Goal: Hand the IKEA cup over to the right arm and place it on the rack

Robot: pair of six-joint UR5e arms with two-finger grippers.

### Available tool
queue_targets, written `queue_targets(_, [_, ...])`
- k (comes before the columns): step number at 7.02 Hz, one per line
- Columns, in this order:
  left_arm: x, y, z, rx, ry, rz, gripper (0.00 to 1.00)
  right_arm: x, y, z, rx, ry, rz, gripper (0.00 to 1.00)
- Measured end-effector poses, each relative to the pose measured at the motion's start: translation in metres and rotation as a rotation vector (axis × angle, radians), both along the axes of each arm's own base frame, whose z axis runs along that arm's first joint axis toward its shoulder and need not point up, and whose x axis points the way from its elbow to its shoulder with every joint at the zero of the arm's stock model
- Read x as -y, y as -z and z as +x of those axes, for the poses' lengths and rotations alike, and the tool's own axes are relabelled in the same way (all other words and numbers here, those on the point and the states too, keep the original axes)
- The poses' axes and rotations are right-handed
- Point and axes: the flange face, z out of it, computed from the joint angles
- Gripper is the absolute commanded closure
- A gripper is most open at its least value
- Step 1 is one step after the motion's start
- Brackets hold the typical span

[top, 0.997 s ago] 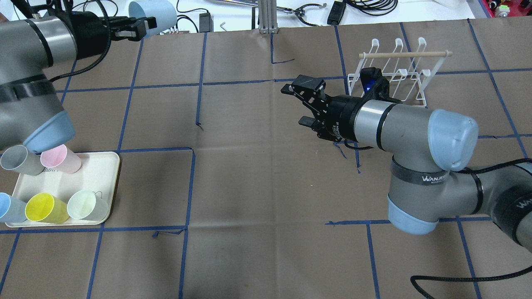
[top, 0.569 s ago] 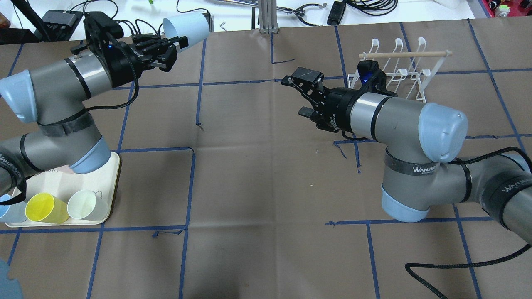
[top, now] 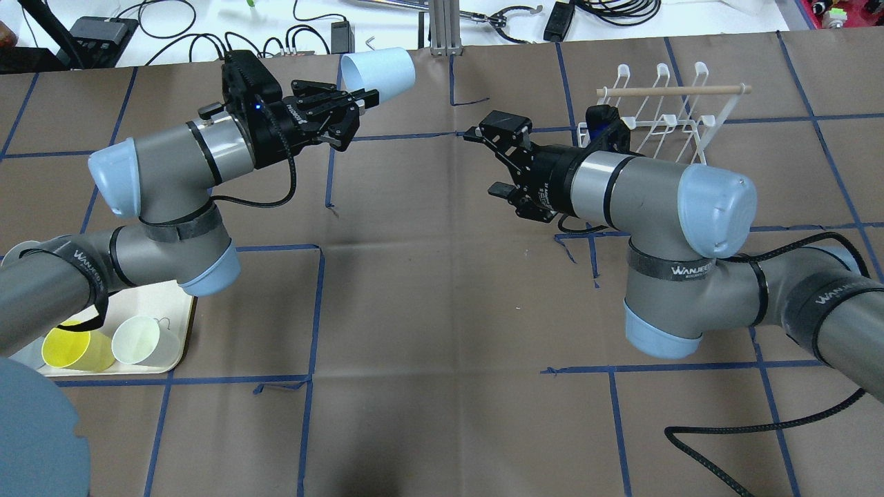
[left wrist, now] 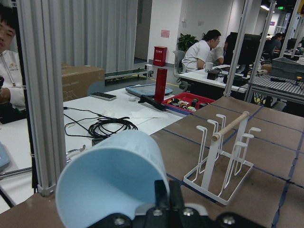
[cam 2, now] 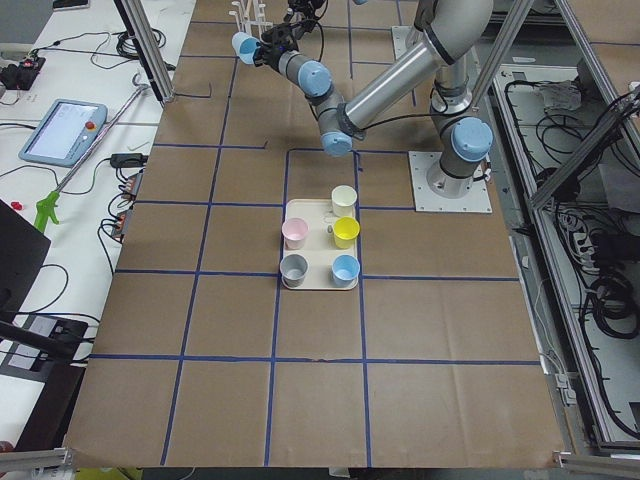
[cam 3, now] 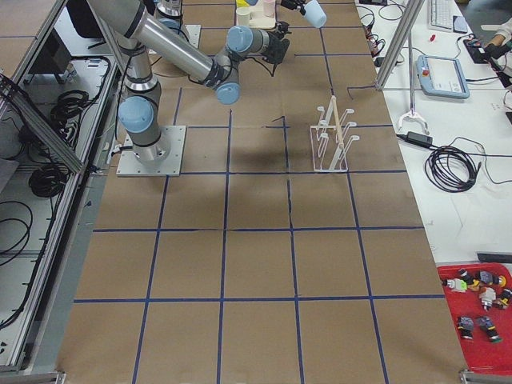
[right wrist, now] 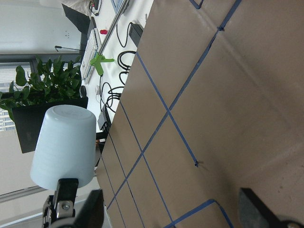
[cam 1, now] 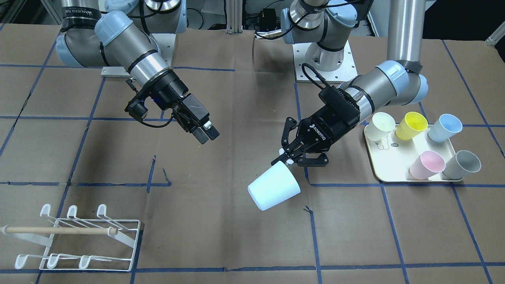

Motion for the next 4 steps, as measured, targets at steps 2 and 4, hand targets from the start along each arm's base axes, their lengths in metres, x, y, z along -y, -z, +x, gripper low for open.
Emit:
queue_targets(2, [-0.013, 0.006, -0.015, 0.0, 0.029, -0.006, 0.96, 0.003, 0.0, 0.0, 0.035, 0.033, 0.005, 0.04])
queue_targets(4, [-0.02, 0.011, -0.02, -0.002, 0.036, -0.004, 0.95, 0.015, -0.005, 0.002, 0.081, 0.064, 0.005, 0.04])
